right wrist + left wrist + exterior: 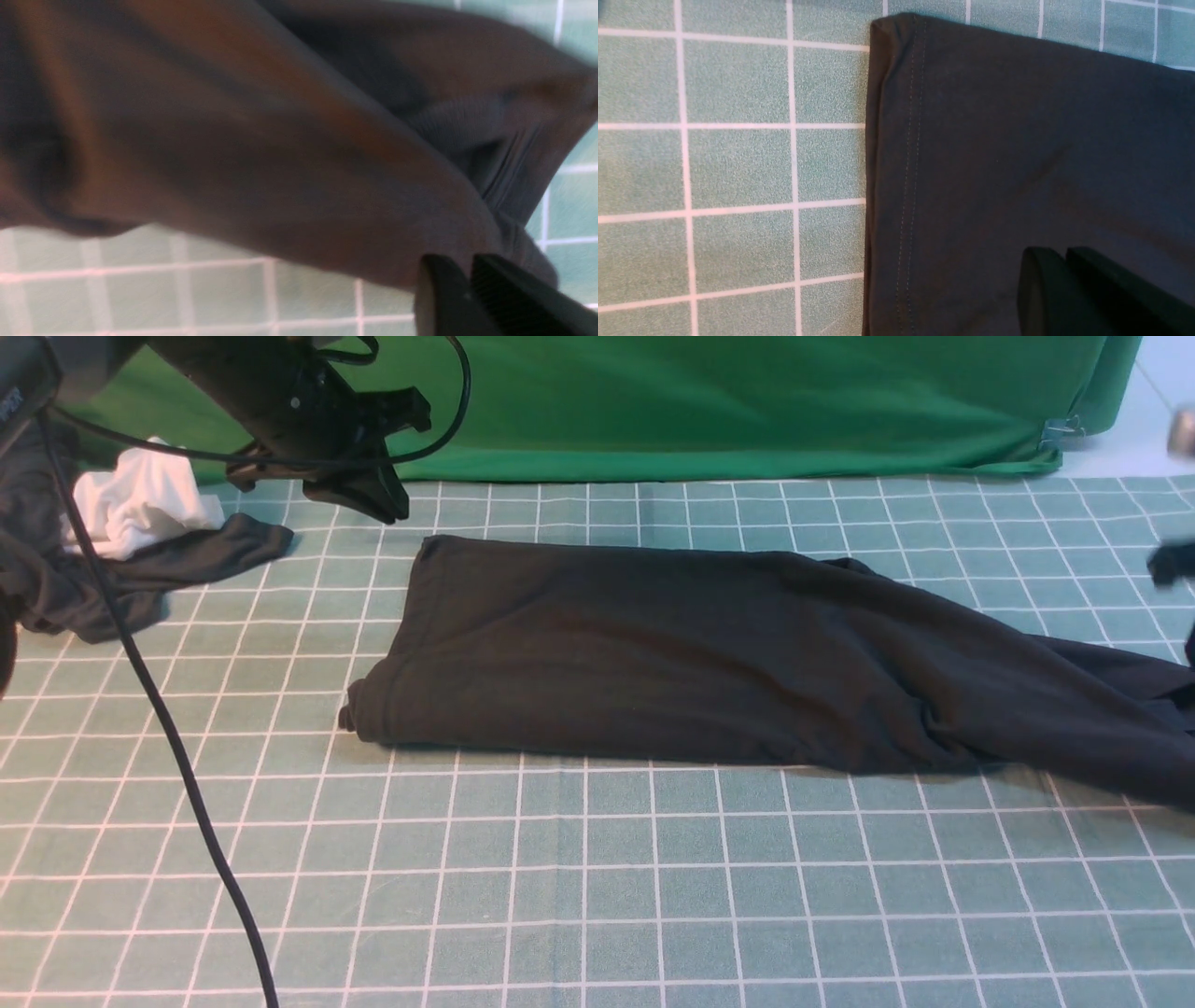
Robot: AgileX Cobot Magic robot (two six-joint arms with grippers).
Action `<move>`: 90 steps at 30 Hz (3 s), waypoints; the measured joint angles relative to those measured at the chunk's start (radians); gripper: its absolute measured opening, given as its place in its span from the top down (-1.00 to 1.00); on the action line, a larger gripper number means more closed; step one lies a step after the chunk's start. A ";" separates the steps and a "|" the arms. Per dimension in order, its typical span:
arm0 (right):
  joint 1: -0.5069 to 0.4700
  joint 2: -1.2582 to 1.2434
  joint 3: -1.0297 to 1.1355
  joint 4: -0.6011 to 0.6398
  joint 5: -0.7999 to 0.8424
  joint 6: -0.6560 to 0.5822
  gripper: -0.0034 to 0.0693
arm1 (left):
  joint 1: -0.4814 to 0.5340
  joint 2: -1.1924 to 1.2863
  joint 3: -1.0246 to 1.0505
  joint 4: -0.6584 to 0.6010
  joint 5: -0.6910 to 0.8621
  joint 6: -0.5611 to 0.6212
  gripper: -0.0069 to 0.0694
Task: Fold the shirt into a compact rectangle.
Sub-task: 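Pull the folded dark garment lengthwise by its ends to straighten it flat on the table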
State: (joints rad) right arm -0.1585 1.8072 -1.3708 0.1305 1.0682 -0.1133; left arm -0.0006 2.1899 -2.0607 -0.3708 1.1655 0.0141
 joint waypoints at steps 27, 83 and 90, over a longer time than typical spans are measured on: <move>-0.050 0.080 0.162 -0.090 -0.209 -0.024 -0.25 | 0.000 0.000 0.000 0.000 -0.013 0.012 0.79; -0.050 0.146 0.063 -0.517 -0.468 0.276 -0.26 | 0.000 0.000 0.000 0.027 0.003 0.022 0.78; -0.051 0.121 -0.010 -0.672 -0.414 0.428 -0.18 | 0.000 0.000 0.000 0.094 0.004 -0.004 0.76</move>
State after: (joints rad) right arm -0.2096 1.9277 -1.3811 -0.5414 0.6547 0.3148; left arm -0.0006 2.1899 -2.0607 -0.2769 1.1691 0.0102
